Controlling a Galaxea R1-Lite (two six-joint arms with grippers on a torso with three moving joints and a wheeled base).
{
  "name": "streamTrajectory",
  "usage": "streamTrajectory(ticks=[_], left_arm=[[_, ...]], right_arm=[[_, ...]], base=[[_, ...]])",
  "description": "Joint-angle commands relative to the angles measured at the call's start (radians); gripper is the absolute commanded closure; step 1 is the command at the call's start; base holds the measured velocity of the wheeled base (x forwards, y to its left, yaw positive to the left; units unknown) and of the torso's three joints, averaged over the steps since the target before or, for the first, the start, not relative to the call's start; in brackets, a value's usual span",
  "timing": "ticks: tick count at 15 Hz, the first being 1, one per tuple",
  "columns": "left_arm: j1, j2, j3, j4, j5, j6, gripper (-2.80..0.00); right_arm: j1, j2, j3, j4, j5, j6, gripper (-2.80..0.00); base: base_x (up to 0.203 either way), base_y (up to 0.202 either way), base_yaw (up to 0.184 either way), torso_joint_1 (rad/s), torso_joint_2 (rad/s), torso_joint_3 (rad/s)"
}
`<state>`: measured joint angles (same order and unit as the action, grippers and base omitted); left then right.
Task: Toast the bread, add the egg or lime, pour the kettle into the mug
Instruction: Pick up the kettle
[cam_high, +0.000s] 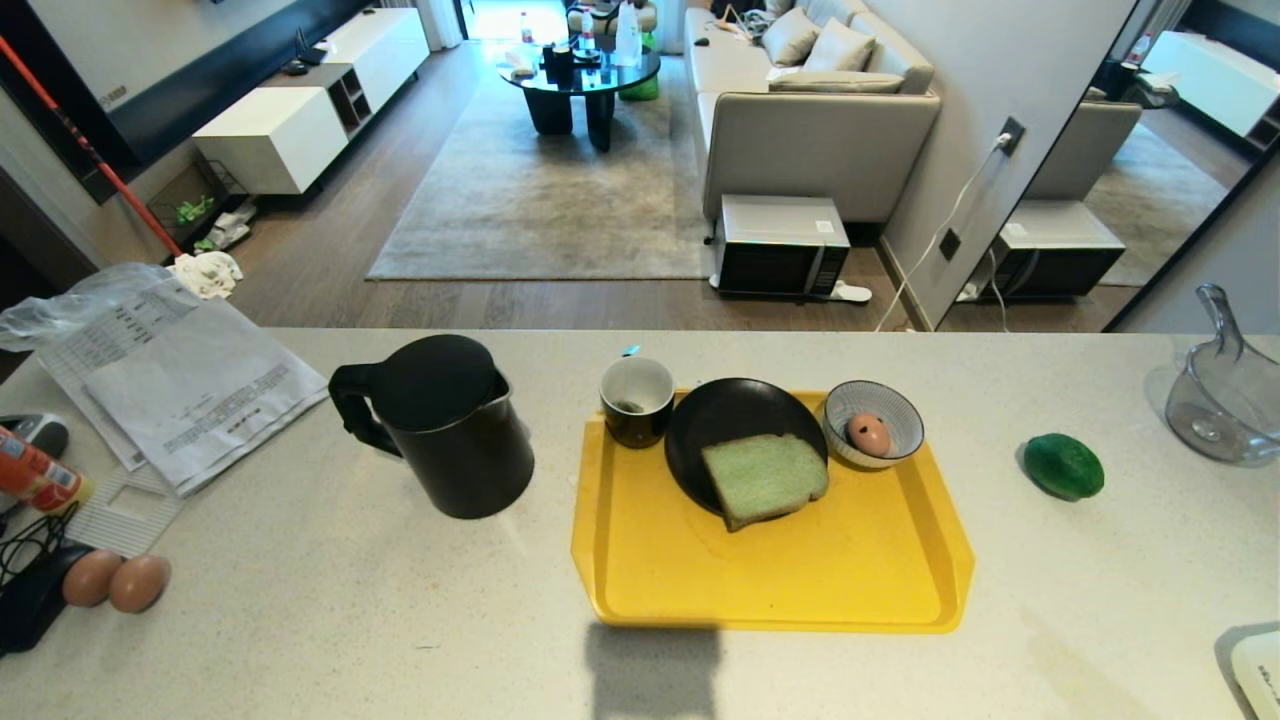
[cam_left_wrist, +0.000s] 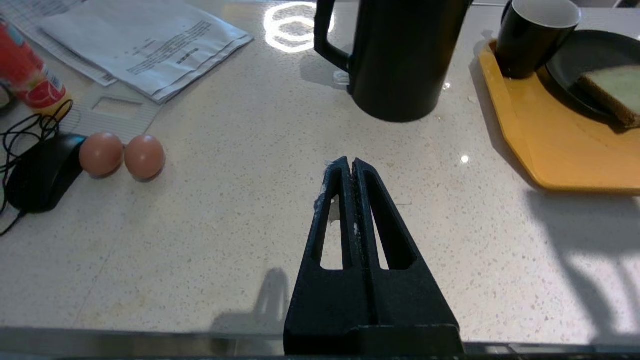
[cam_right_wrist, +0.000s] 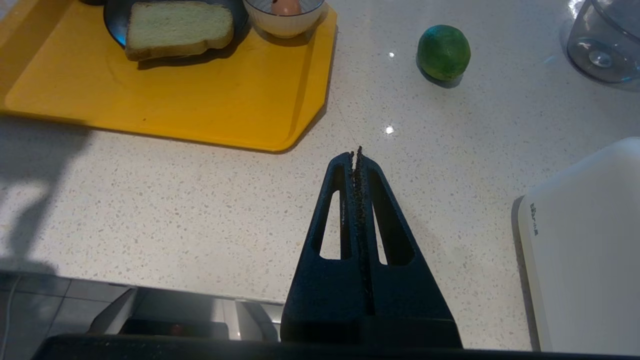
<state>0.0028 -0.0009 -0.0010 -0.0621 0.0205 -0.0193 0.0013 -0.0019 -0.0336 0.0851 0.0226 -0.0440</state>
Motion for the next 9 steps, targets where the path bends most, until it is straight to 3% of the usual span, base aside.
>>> streamTrajectory(ticks=[1,5,9], left_arm=[[0.000,0.004,-0.077,0.010,0.017,0.001,0.00],[-0.002,0.105,-0.395,0.130,0.042,0.002,0.00],[-0.001,0.363,-0.590,0.158,0.058,0.004,0.00]], right_arm=[[0.000,0.002,0.000,0.001,0.000,0.000,0.00],[0.000,0.002,0.000,0.001,0.000,0.000,0.00],[0.000,0.002,0.000,0.001,0.000,0.000,0.00]], base=[[0.000,0.000,0.000,0.000,0.00,0.000],[0.000,0.000,0.000,0.000,0.00,0.000],[0.000,0.000,0.000,0.000,0.00,0.000]])
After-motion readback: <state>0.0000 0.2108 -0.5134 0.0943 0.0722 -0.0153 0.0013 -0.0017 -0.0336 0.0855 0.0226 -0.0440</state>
